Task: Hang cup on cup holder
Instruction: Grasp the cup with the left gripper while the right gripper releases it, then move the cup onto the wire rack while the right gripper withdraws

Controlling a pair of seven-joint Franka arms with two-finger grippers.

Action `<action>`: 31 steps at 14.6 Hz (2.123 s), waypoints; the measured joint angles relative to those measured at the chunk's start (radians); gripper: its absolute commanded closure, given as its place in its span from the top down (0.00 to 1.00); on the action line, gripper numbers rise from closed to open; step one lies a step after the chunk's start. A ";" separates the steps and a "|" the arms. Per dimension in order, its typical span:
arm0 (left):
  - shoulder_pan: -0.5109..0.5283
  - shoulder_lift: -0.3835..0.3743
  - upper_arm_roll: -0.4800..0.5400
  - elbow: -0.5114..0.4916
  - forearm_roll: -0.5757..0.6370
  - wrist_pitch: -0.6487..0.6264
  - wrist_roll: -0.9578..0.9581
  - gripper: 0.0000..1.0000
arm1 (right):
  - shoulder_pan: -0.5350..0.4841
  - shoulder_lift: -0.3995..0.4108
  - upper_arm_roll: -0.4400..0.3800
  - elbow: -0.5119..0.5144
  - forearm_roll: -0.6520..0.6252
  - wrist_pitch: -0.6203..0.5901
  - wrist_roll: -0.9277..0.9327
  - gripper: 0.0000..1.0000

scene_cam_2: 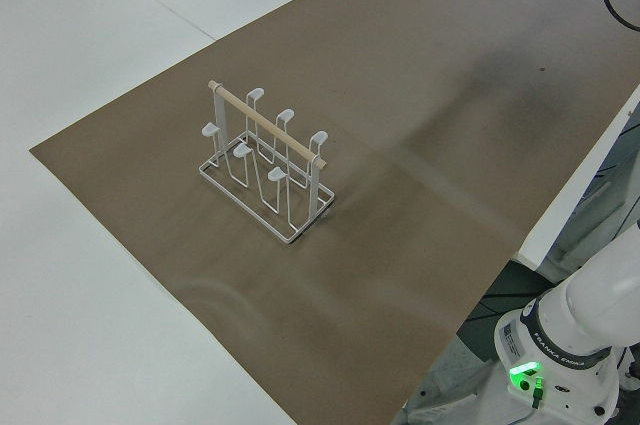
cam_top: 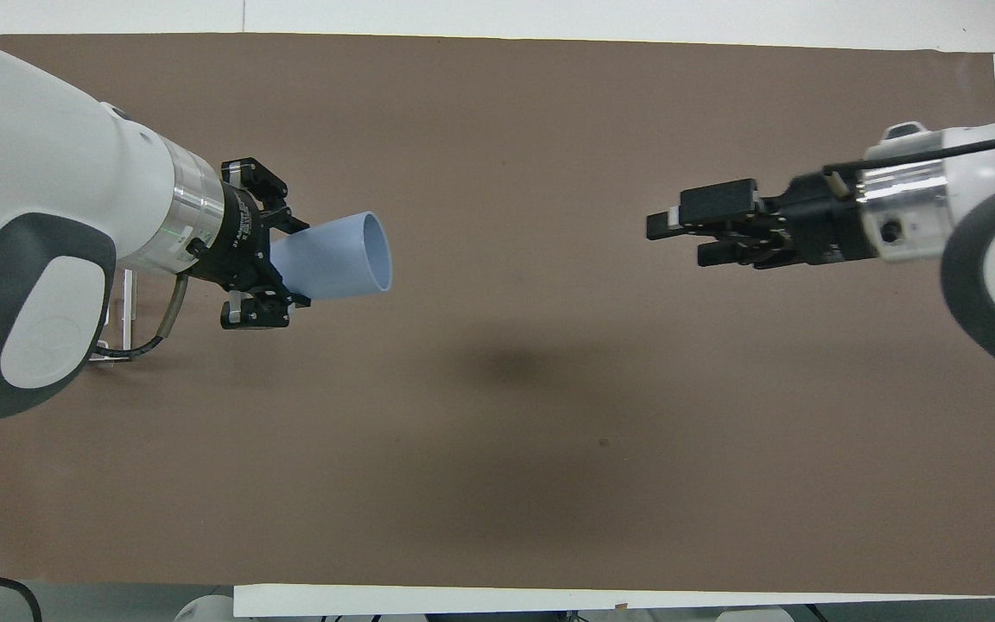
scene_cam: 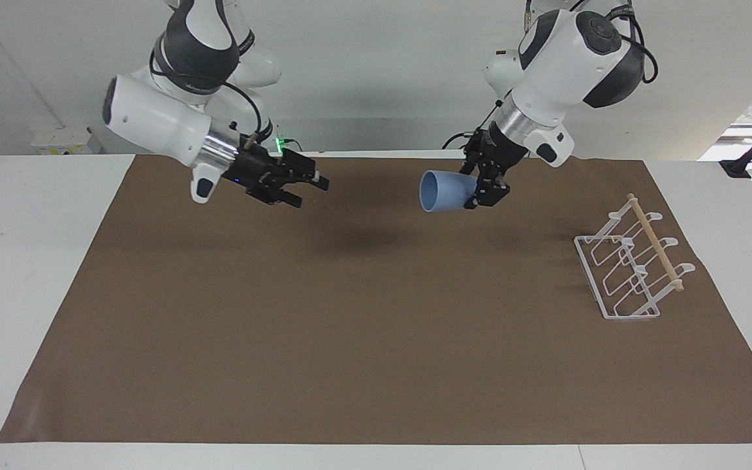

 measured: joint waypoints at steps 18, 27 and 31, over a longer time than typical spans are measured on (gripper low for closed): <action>0.030 0.370 0.002 -0.017 1.417 -0.254 0.019 0.00 | -0.085 -0.004 0.020 0.288 -0.724 -0.389 -0.100 1.00; 0.047 0.403 0.001 -0.100 1.439 -0.223 -0.117 0.00 | -0.084 0.000 0.018 0.301 -0.715 -0.438 -0.100 1.00; 0.076 0.423 0.000 -0.125 1.438 -0.158 -0.124 0.99 | -0.044 0.016 -0.022 0.316 -0.714 -0.439 -0.100 1.00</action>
